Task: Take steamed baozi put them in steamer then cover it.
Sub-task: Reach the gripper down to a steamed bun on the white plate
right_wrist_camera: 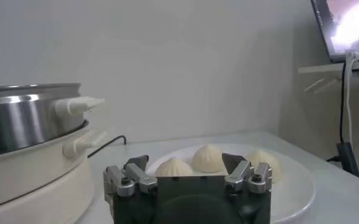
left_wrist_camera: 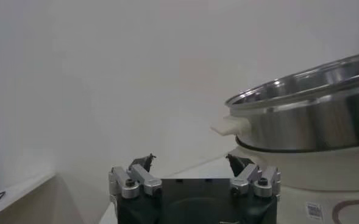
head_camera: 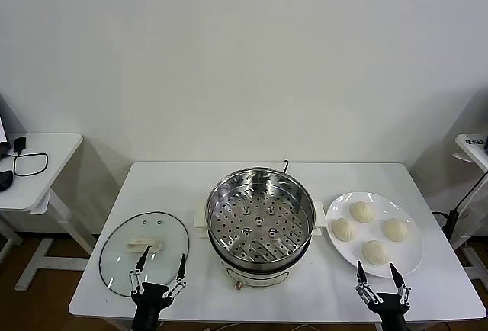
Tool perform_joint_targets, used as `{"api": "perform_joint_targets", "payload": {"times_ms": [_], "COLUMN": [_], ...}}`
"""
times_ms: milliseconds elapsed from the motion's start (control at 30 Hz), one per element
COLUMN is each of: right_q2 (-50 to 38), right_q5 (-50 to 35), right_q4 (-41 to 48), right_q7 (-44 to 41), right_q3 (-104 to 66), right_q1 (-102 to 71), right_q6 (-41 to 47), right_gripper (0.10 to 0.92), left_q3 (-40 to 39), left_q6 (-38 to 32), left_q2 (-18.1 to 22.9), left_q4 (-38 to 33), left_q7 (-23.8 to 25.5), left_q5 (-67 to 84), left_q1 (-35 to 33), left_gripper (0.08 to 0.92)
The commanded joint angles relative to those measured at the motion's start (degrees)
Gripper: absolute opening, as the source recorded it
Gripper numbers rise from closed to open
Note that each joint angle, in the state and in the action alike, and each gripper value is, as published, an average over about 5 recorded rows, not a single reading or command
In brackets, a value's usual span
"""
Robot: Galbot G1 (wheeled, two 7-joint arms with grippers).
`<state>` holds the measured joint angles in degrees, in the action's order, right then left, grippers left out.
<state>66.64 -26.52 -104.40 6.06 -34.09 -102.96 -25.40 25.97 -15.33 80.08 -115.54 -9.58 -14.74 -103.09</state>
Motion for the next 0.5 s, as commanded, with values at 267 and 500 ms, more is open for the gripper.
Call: {"api": "perform_joint_targets", "payload": {"times_ms": [267, 500], "right_q2": [-4.8, -14.0], "right_q5": [-2.2, -10.1], "right_q4": [-1.7, 3.5], "right_q7": [4.7, 7.5], "right_q3": [-1.5, 1.3], "right_q1": [9.7, 26.0], "right_q6": [8.1, 18.4], "right_gripper": [0.823, 0.823], "left_q3": [-0.4, -0.5], "left_q6": [0.2, 0.5], "left_q2": [0.6, 1.0], "left_q4": [-0.9, -1.6], "left_q7": [-0.1, -0.2], "left_q5": [0.0, 0.0], "left_q1": [-0.1, 0.2], "left_gripper": [0.823, 0.823]}}
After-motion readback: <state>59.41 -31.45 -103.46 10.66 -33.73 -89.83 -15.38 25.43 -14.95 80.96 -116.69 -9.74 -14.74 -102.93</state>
